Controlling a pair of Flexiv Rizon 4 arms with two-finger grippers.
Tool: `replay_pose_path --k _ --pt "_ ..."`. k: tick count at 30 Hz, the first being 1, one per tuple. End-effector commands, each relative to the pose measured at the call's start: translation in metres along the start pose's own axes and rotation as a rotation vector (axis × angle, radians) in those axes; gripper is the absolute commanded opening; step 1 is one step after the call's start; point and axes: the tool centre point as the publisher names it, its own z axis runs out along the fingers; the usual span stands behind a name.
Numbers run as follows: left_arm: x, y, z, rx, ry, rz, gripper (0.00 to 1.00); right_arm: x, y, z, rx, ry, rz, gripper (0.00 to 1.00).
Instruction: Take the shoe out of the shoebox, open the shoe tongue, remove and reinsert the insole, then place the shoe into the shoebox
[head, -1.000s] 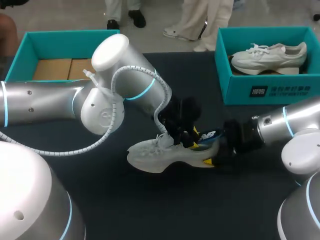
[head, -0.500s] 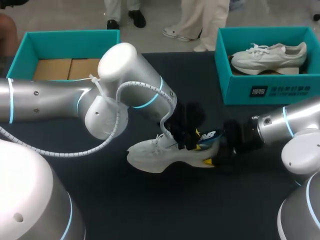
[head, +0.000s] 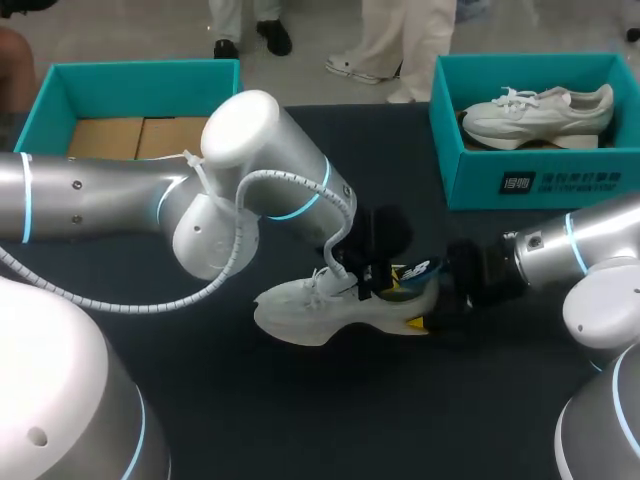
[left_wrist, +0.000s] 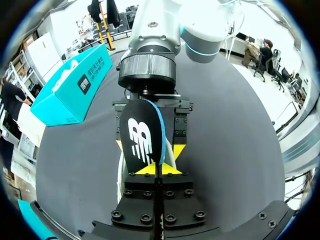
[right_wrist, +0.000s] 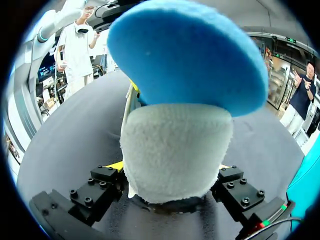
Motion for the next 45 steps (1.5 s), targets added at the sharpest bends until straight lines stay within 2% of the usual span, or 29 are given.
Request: replay_pose_path --k 1,13,22,29,45 --pt "0.002 0.001 -0.008 0.014 -0.002 0.001 0.00 0.001 -0.002 0.003 0.002 -0.002 0.000 0.00" --pt "-0.001 -0.010 -0.040 0.101 0.024 -0.037 0.00 0.001 -0.002 0.003 0.002 -0.002 0.000 0.00" --pt "-0.012 -0.020 -0.065 0.214 0.095 -0.058 0.00 0.001 -0.002 0.003 0.002 -0.002 0.000 0.00" --pt "-0.014 -0.024 -0.072 0.253 0.120 -0.065 0.00 0.001 -0.002 0.003 0.002 -0.002 0.000 0.00" --pt "-0.008 -0.063 -0.079 0.320 0.122 -0.021 0.00 0.001 -0.002 0.003 0.002 -0.002 0.000 0.00"
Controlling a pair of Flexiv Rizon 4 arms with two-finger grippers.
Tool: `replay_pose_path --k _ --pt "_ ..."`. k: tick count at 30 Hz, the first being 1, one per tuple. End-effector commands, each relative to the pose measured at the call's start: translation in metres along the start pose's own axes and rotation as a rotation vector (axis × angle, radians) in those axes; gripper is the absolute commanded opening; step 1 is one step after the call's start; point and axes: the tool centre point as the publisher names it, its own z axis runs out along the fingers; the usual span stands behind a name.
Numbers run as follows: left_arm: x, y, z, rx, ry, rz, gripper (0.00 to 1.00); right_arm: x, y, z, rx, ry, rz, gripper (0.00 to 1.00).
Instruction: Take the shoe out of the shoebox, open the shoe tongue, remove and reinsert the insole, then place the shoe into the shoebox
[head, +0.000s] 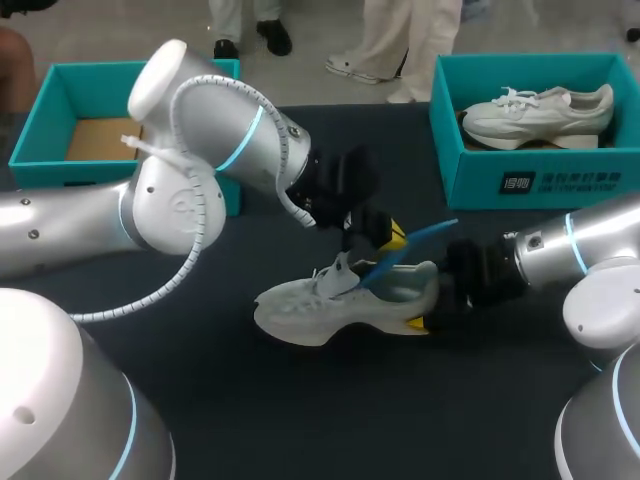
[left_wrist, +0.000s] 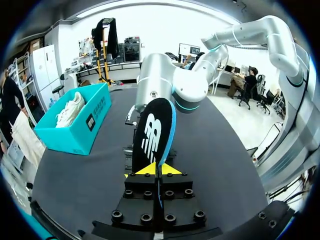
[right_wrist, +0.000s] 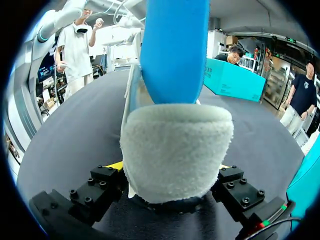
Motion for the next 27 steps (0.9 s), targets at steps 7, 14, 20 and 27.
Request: replay_pose_path --k 7,14,20,27 --pt "0.004 -0.026 -0.006 0.072 0.020 0.026 0.00 0.001 -0.002 0.003 0.002 -0.002 0.000 0.00" --pt "0.004 -0.046 -0.017 0.133 0.063 0.023 0.00 0.001 -0.002 0.003 0.002 -0.002 0.000 0.00" --pt "0.004 -0.060 -0.028 0.176 0.123 0.032 0.00 0.001 -0.002 0.003 0.002 -0.002 0.000 0.00" --pt "0.004 -0.073 -0.040 0.193 0.152 0.040 0.00 0.001 -0.002 0.003 0.002 -0.002 0.000 0.00"
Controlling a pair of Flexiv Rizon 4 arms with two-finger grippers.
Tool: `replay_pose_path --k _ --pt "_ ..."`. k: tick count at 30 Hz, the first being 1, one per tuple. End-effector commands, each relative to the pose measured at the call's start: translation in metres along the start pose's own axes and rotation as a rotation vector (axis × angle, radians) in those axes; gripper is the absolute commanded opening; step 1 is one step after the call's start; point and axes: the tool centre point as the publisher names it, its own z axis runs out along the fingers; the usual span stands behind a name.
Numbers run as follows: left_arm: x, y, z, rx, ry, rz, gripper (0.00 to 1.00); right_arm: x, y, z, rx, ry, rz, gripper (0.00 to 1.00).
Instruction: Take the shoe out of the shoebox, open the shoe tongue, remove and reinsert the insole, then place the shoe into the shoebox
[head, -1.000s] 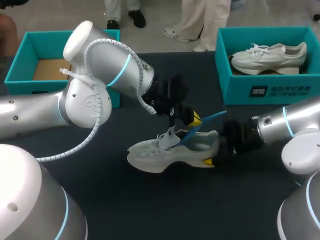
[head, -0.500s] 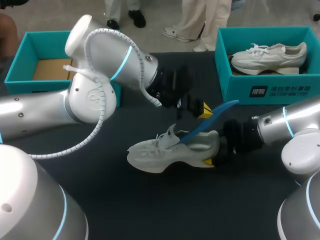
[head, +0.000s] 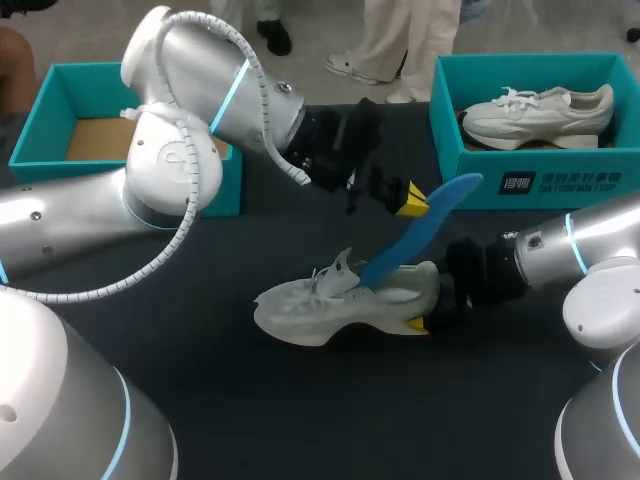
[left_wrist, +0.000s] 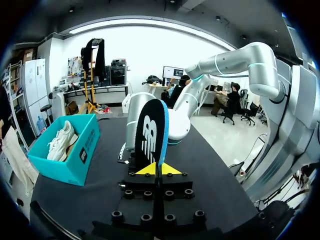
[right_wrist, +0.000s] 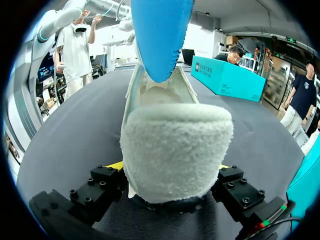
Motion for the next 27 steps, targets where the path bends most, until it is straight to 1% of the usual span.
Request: replay_pose_path --k 1,26,27 --pt "-0.0012 -0.0028 -0.0053 -0.009 0.008 0.001 0.00 0.0011 -0.0018 0.0032 0.002 -0.002 0.000 0.00" --pt "-0.0012 -0.0028 -0.0053 -0.009 0.008 0.001 0.00 0.0011 -0.0018 0.0032 0.002 -0.002 0.000 0.00" --pt "0.0009 -0.0079 -0.0063 0.010 0.013 -0.022 0.00 0.0011 -0.0018 0.0032 0.002 -0.002 0.000 0.00"
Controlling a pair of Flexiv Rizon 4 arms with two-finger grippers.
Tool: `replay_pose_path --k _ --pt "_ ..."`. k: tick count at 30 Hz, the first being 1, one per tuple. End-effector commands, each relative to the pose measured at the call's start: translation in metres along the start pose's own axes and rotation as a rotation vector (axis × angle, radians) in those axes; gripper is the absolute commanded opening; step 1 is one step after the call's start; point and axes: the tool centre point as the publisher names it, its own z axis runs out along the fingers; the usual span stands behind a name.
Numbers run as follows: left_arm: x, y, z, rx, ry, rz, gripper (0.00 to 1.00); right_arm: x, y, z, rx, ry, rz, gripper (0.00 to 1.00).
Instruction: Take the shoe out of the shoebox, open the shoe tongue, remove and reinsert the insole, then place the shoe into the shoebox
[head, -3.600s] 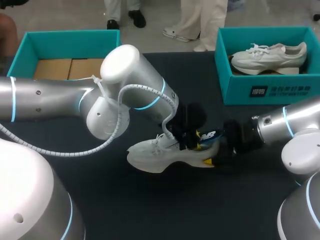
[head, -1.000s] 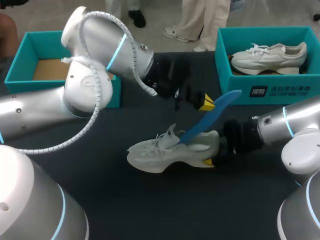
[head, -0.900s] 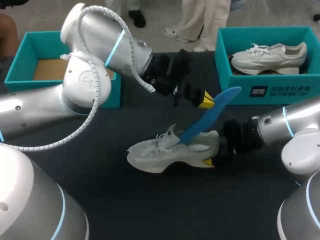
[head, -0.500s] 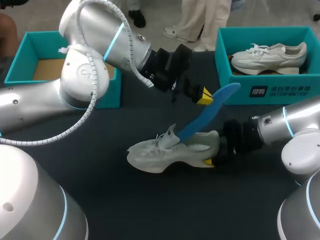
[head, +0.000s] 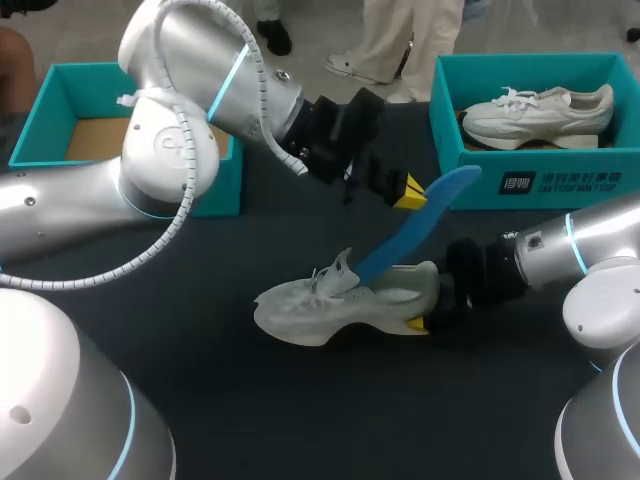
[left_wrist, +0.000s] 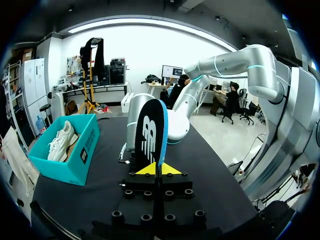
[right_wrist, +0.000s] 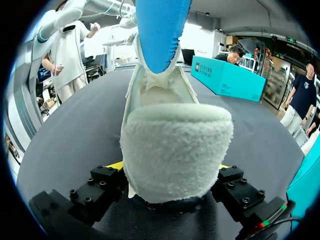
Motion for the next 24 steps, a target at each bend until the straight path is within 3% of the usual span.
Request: replay_pose_path --k 1,6,13,18,24 --pt "0.005 -0.011 -0.003 0.045 0.014 -0.039 0.00 0.001 -0.002 0.003 0.002 -0.002 0.000 0.00" --pt "0.017 -0.037 -0.009 0.121 0.067 -0.090 0.00 0.001 -0.002 0.003 0.002 -0.002 0.000 0.00" --pt "0.030 -0.058 -0.025 0.155 0.138 -0.169 0.00 0.001 -0.002 0.003 0.002 -0.002 0.000 0.00" --pt "0.039 -0.072 -0.047 0.237 0.210 -0.315 0.00 0.001 -0.002 0.003 0.002 -0.002 0.000 0.00" --pt "0.049 -0.097 -0.081 0.376 0.208 -0.429 0.00 0.001 -0.002 0.003 0.002 -0.002 0.000 0.00"
